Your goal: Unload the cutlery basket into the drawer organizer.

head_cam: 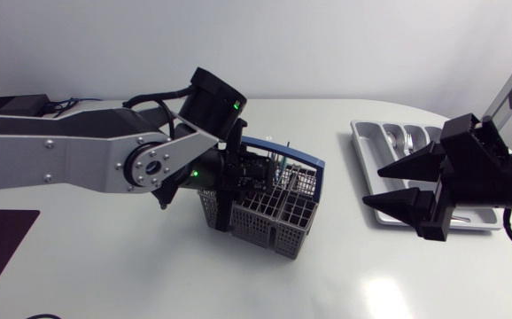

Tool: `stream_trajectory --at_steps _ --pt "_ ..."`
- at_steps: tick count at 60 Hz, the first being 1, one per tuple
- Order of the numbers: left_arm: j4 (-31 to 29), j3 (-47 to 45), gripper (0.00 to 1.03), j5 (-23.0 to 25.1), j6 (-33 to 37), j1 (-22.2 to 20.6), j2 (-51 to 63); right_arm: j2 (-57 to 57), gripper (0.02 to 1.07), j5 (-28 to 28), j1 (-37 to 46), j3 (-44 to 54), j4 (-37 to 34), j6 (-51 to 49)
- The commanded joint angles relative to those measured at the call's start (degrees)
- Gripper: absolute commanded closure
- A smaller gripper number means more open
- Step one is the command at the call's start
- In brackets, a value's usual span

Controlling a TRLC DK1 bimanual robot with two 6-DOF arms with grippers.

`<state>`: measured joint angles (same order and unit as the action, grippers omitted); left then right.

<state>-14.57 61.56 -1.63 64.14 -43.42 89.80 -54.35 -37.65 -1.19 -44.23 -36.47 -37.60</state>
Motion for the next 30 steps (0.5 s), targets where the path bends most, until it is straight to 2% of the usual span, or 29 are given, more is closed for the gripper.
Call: stream_trajectory --at_steps 1,16,30 --pt "-0.37 -0.39 1.0 -0.83 0.81 -0.79 -0.77 0.73 0.21 0.12 -0.04 1.42 -0.89 -0.89" --pt "0.24 -2.32 1.0 -3.47 0.11 -2.46 -6.83 1.79 0.21 0.12 -0.48 1.42 -1.06 -0.01" --pt "8.5 -7.77 1.0 -9.01 -0.15 -3.78 -11.75 2.93 0.21 0.3 -0.65 0.81 -2.12 0.25"
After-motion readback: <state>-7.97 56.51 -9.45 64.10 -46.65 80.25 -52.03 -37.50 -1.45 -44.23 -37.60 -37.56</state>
